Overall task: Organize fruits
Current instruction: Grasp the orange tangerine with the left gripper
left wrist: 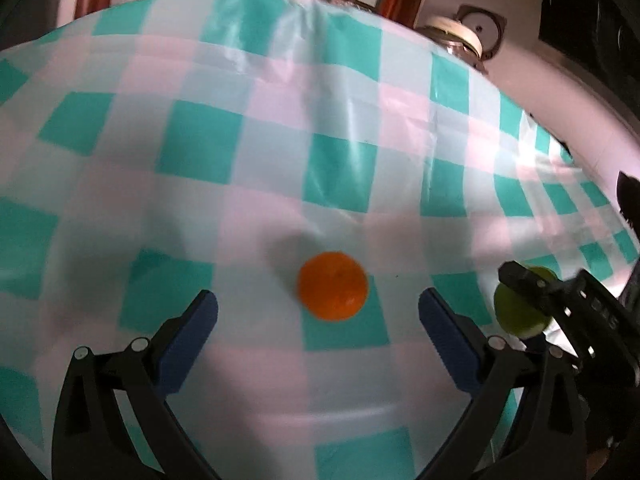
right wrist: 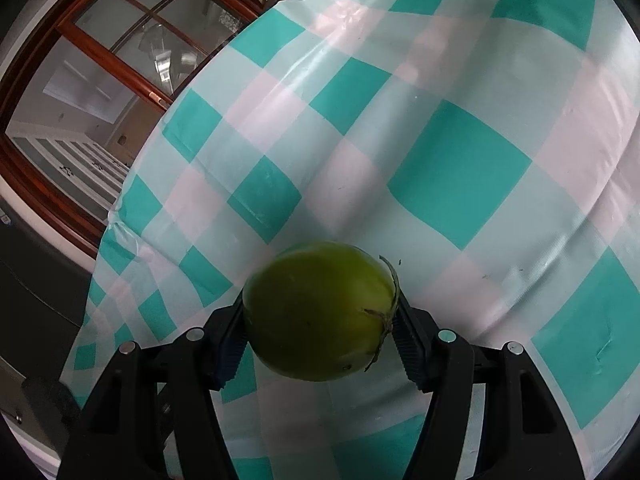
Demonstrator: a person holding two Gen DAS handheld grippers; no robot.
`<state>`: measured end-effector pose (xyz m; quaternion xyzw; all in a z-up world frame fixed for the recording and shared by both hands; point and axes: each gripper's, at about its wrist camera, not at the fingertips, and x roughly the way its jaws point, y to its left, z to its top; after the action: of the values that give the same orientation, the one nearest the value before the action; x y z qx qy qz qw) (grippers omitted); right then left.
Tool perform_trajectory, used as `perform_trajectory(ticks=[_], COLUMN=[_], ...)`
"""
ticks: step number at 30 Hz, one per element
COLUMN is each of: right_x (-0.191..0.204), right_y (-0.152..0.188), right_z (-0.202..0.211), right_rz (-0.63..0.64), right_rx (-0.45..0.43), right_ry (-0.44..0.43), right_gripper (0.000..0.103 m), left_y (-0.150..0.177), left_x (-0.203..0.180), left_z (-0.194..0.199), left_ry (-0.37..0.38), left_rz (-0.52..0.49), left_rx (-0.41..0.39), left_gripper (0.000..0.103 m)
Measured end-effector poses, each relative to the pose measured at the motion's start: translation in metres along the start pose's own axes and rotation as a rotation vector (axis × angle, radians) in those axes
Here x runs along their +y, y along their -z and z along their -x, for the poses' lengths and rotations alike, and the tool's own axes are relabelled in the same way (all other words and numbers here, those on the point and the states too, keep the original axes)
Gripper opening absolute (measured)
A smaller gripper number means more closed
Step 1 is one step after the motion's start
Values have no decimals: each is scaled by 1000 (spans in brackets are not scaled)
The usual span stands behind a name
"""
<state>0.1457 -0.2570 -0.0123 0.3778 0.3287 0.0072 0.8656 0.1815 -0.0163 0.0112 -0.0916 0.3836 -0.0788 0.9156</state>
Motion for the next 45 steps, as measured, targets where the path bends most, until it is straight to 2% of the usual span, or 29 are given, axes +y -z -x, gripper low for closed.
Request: perform_trajectory(ticks=[2,3,5,7,8,9,10,12,16,19,23,26,28,37,41,45], right_x=[0,1,3,2,2,3,3,5,9,11,10,10,11,30,23,11], right_y=[0,0,0,1,1,1,2,3,5,6,6,6,7,13,9,6], right_z=[1,1,1,1,1,1,1,0,0,0,0,1,1,-2,-1,-1], right_rz=[2,8,20,26,30,33,37,50,88,104,101,96,103,223,182,101], right_rx=[-1,-2,1,1,0,0,1,1,-3,-5,-3,-5,-6,-20,-21,17], right_ry=[2,2,4,6,6,5,3,0,-6,-8,-2,-4,-3,-15,-26,-47], right_gripper=[63,63,63,63,63,63,63,63,63,63,63,63,63,63,63,63], left_y=[-6,-7,-9,-7,-7,-6,-6,-4,6,20,55,75,83,79,79,79], left_x=[-2,-2,-6,-11,-12,-12,-11,-8,-1,-4,3,12,13,16,14,13], left_z=[-15,-22,-27,-29,-29,-29,-29,-26,-7,20,69,94,100,88,91,93], left_ry=[-8,-3,-22,-51,-54,-54,-40,-29,-61,-87,-104,-61,-53,-37,-53,-42], left_rz=[-12,-14,-39,-71,-77,-81,-80,-73,-73,-88,-85,-61,-58,-26,-35,-43], left_rx=[51,84,92,99,99,97,96,94,51,6,-57,-71,-72,-38,-52,-57], left_gripper=[83,78,70,68,52,45,42,41,41,41,41,41,41,41,41,41])
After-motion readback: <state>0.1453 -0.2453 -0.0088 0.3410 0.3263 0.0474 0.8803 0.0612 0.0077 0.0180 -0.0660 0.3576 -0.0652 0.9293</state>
